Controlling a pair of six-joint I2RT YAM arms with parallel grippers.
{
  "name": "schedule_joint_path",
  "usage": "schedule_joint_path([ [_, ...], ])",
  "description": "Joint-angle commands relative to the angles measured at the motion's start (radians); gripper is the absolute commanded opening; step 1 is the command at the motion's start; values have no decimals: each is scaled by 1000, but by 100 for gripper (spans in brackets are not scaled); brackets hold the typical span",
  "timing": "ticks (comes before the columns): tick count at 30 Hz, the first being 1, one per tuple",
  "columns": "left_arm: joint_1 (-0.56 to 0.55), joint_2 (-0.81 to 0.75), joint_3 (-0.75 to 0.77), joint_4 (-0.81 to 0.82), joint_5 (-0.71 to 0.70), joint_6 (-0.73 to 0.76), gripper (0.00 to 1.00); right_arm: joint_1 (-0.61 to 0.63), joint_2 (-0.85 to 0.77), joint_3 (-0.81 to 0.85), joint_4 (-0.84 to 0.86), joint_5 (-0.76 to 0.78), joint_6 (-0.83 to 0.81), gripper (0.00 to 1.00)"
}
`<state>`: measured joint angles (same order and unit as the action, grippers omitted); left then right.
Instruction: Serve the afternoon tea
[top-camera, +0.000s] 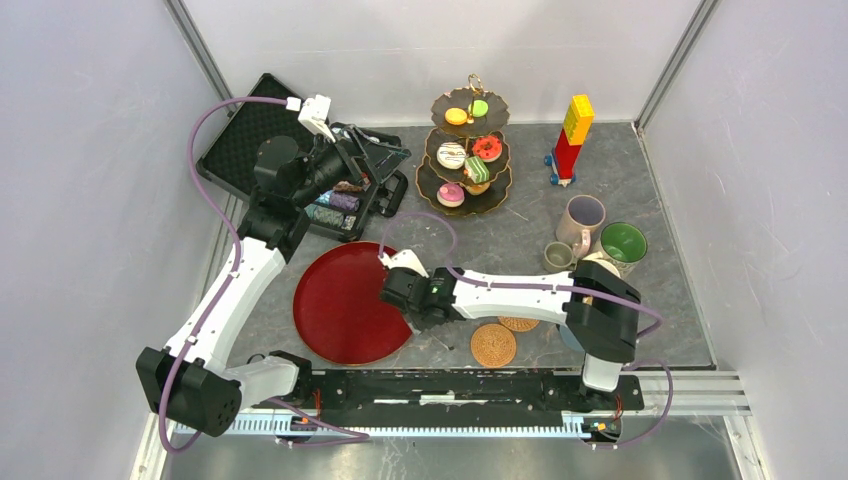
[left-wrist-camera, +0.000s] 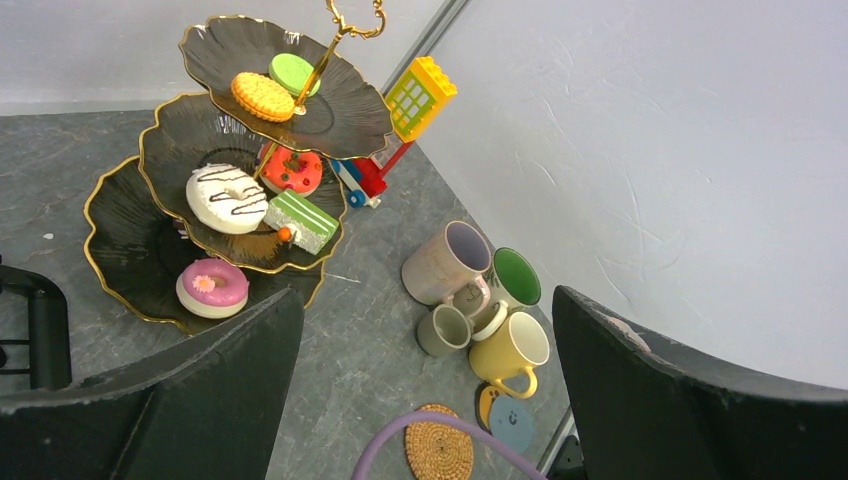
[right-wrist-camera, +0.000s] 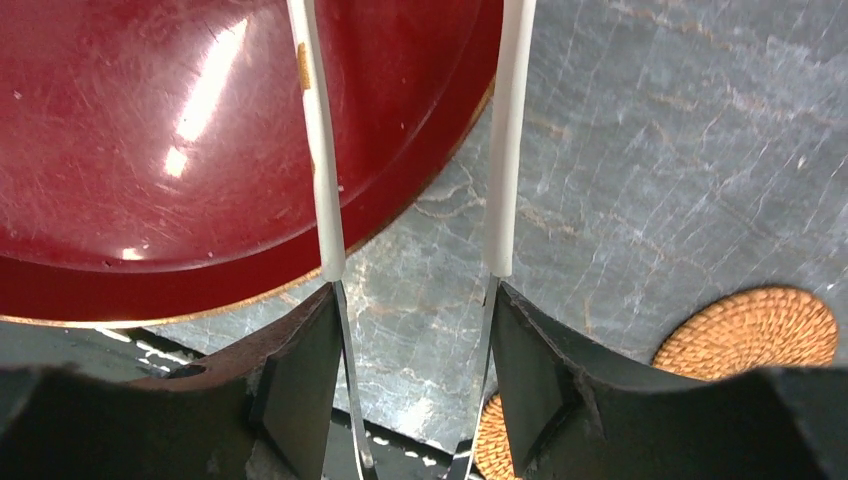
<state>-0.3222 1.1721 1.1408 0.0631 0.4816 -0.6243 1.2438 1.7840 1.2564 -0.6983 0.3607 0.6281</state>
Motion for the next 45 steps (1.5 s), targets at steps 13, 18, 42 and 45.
schedule_joint_path([
  [13,-1,-2,7,46,23,-37,100,5,143,190,-57,25,-154,60],
  [18,-1,-4,9,46,28,-40,100,5,152,197,-75,18,-166,56],
  [42,-1,3,9,46,28,-42,100,-48,-117,-5,198,-59,-302,27],
  [45,-1,-1,10,46,32,-45,100,-50,-103,12,177,-114,-286,35],
])
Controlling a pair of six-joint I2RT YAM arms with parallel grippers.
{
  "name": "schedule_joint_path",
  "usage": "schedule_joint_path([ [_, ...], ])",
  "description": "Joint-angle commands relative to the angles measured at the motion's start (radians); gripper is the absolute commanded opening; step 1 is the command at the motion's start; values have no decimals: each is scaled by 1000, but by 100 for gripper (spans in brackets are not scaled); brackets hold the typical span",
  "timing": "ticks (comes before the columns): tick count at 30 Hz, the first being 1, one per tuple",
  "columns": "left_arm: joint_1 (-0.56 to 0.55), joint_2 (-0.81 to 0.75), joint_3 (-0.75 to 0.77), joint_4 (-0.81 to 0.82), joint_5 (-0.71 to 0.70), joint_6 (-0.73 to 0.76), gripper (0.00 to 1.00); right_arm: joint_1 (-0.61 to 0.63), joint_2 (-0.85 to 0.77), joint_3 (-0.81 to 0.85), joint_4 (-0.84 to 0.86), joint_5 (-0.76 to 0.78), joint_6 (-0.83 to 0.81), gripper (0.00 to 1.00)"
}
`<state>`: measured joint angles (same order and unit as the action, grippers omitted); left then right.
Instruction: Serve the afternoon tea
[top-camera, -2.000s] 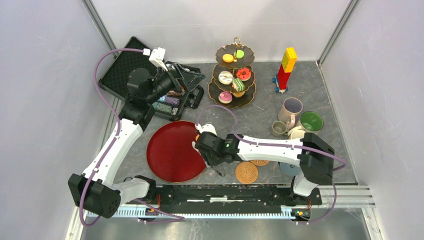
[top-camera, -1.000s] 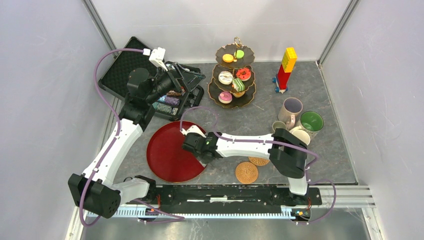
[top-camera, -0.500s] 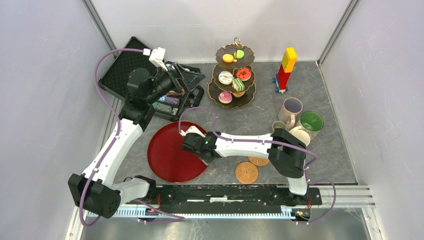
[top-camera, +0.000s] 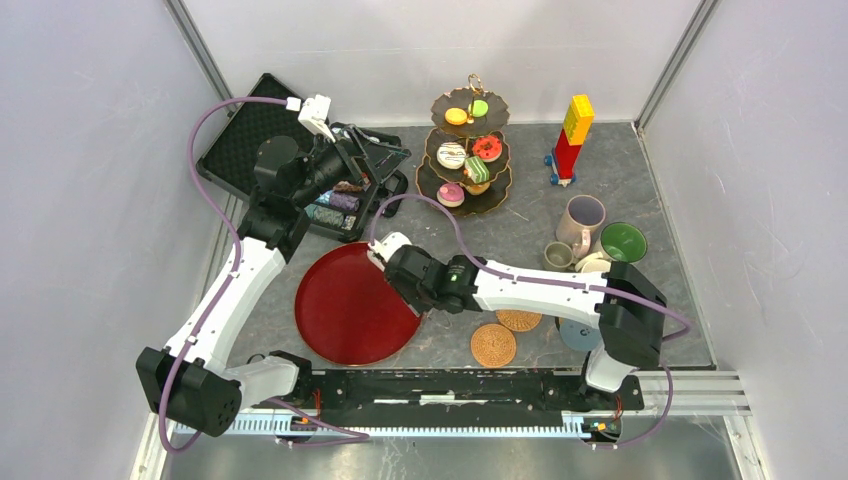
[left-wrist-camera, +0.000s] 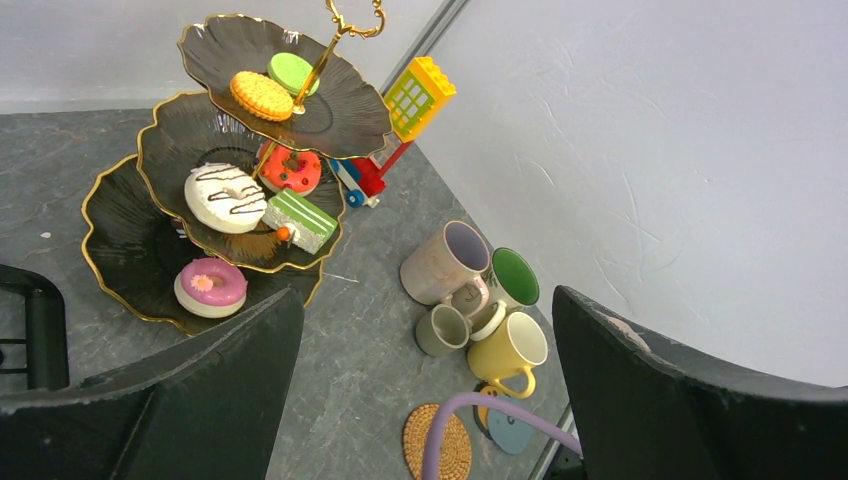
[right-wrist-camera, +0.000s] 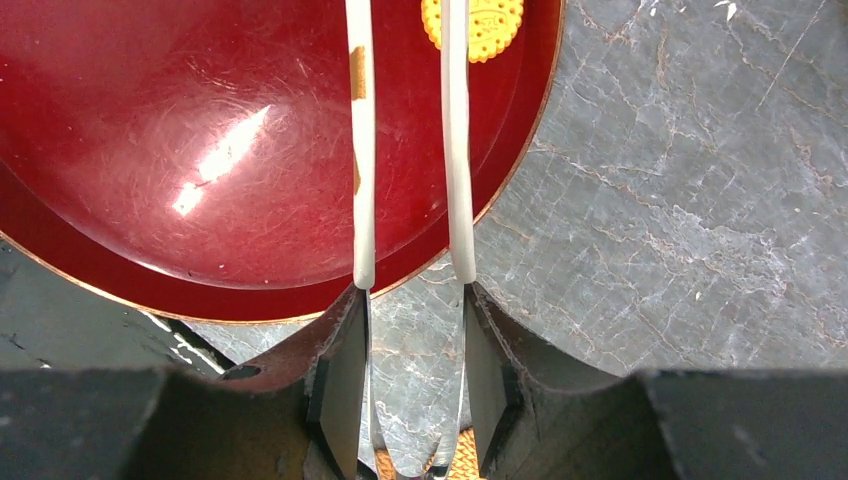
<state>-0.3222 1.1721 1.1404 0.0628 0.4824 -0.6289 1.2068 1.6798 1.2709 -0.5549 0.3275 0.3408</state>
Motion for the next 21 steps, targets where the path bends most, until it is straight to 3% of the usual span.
schedule_joint_path([
  [1,-2,-3,10,46,31,-40,100,-13,2,-2,34,-97,11,38],
  [5,-2,-3,9,46,29,-41,100,-13,5,-32,110,-149,36,46],
  [11,-4,14,8,46,28,-42,100,-15,86,7,50,-59,71,47],
  [21,-4,22,7,46,28,-44,100,-15,152,-23,218,-123,2,50],
])
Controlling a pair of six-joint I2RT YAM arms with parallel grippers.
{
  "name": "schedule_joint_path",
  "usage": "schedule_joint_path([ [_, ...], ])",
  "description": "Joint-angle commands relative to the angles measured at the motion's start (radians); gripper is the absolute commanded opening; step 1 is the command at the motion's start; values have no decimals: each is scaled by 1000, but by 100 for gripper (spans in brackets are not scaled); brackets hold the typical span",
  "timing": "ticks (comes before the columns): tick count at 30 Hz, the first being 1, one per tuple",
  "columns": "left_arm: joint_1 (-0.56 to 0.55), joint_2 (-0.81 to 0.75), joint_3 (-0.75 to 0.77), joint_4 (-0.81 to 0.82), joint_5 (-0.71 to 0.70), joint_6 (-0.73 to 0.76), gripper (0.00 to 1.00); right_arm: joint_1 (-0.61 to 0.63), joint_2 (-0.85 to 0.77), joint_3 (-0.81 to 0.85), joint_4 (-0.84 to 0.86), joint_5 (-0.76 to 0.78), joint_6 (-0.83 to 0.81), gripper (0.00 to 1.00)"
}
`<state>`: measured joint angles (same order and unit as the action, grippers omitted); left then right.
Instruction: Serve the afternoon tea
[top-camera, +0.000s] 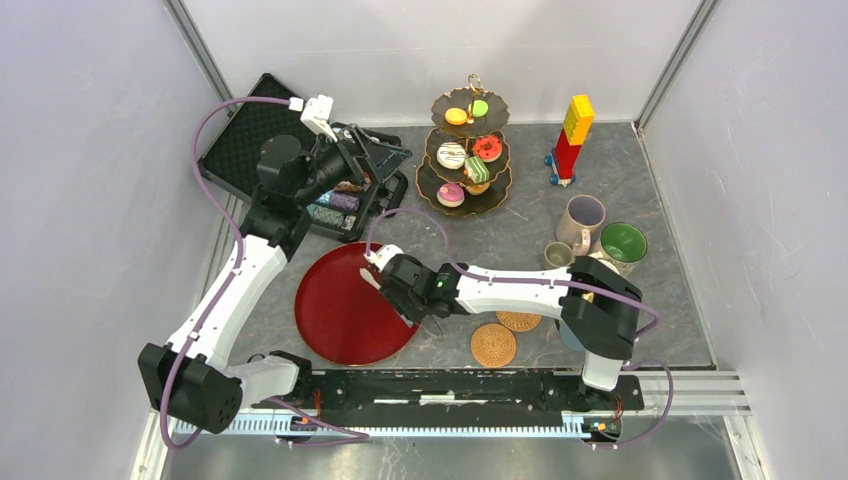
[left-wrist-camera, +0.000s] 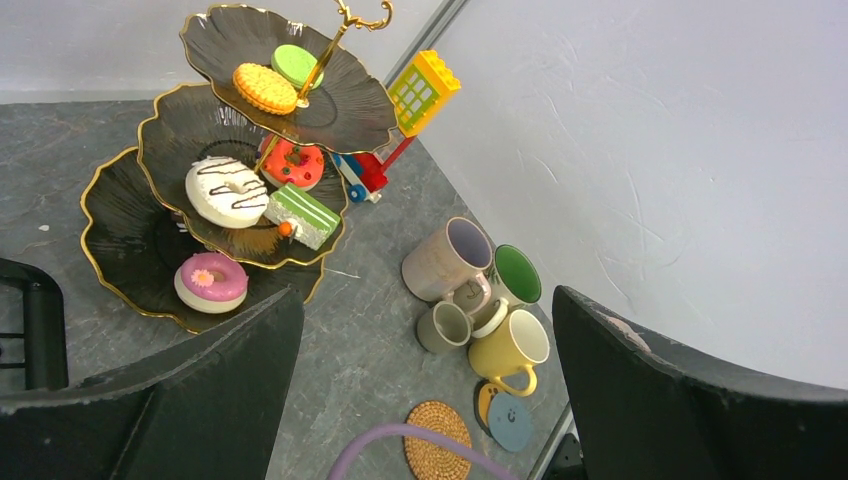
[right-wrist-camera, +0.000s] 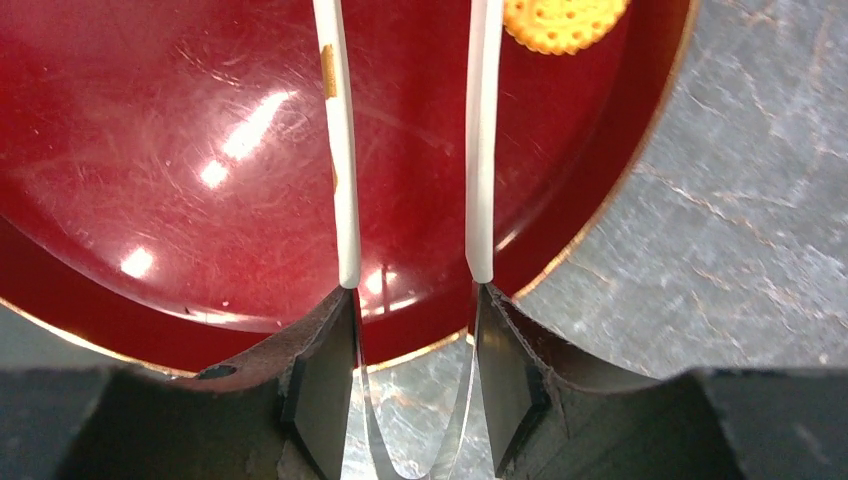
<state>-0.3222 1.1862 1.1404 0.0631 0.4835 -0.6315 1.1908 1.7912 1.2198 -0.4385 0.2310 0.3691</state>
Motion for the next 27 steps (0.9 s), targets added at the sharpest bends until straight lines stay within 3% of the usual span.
schedule_joint_path([
  [1,-5,10,7,46,27,-44,100,2,53,25,118,-41,-27,50],
  [5,-4,11,9,46,32,-45,100,3,69,-6,201,-60,-38,54],
  [11,-4,12,7,46,29,-44,100,13,44,-132,342,-48,-107,78],
  [17,-5,10,7,46,28,-41,100,30,-6,-252,451,-14,-155,87],
  [20,-4,13,7,46,29,-42,100,44,-14,-277,479,19,-180,86],
  [25,-3,12,7,46,29,-42,100,53,5,-192,364,69,-182,66],
  [27,-4,13,7,46,29,-41,100,58,-5,-143,294,91,-160,63],
])
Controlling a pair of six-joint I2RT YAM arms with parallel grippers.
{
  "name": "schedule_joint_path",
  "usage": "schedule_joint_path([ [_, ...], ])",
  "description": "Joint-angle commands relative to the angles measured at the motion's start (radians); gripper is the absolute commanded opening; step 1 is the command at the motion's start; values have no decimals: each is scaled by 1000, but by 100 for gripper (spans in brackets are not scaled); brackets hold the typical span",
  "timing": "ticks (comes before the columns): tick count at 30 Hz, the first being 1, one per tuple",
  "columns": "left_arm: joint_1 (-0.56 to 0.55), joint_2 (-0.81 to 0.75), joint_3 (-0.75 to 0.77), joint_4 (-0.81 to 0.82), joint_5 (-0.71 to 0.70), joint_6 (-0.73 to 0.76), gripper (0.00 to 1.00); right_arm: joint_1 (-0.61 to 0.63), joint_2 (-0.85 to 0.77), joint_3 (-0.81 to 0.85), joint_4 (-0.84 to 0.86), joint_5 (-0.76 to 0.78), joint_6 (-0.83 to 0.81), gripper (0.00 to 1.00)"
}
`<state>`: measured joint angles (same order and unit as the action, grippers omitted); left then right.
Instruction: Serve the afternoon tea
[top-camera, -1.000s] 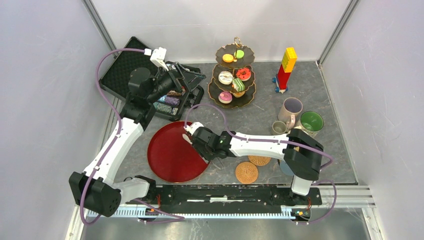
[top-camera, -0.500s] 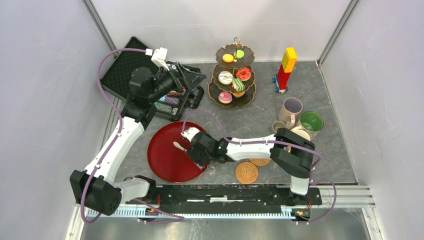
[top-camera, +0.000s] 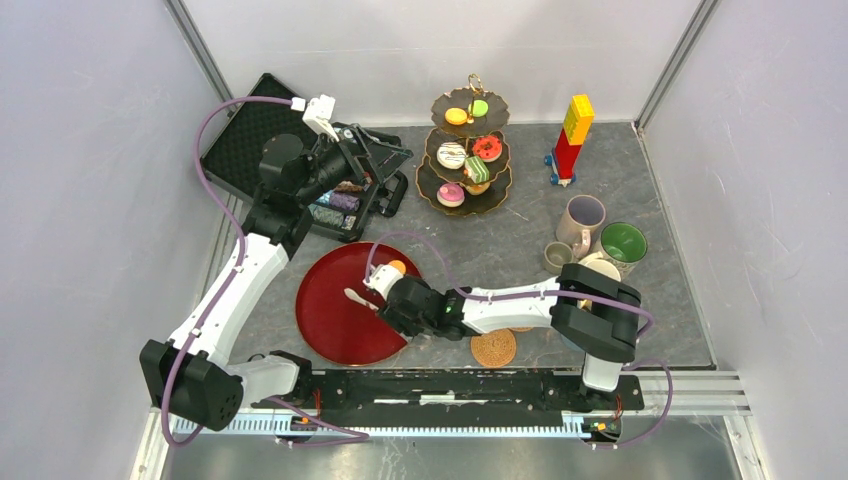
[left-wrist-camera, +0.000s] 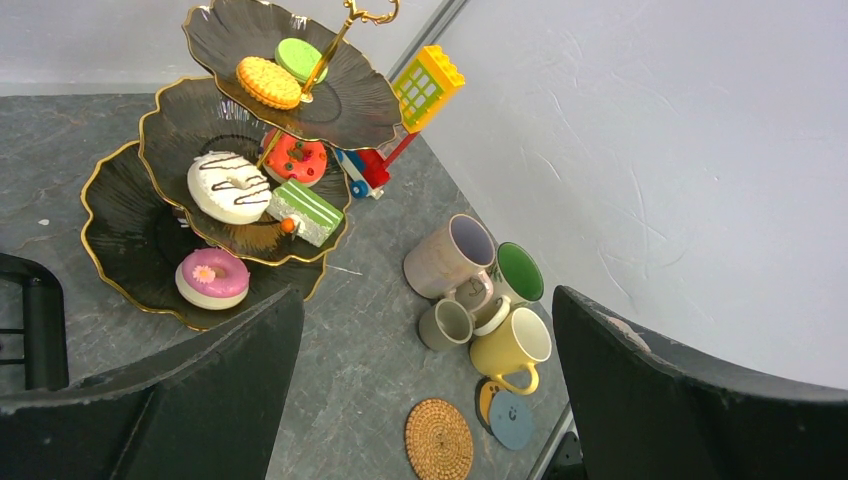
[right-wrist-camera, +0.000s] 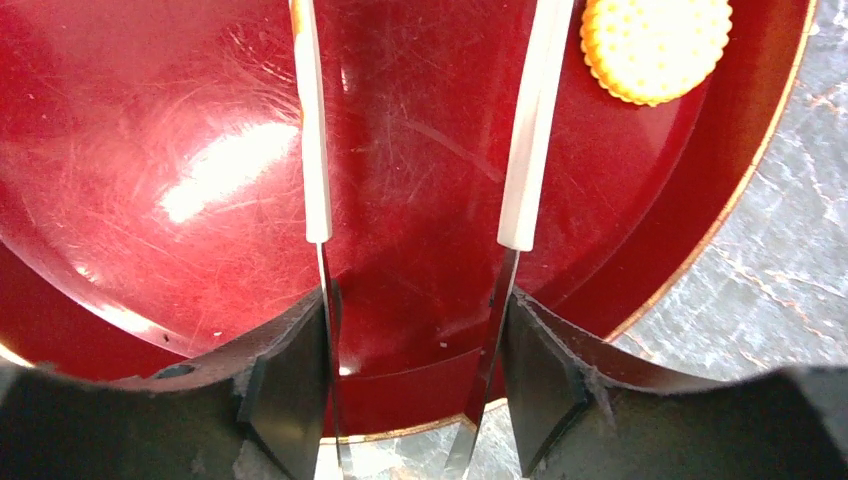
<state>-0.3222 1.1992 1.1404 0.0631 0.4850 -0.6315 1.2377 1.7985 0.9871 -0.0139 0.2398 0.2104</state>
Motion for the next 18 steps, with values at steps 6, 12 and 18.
schedule_joint_path([
  [6,-4,-8,9,46,31,-45,100,26,-102,103,-232,38,111,55],
  [12,-4,-16,7,55,40,-60,100,57,-164,110,-351,53,255,52],
  [18,-6,-27,3,66,41,-68,100,83,-178,109,-470,94,398,53],
])
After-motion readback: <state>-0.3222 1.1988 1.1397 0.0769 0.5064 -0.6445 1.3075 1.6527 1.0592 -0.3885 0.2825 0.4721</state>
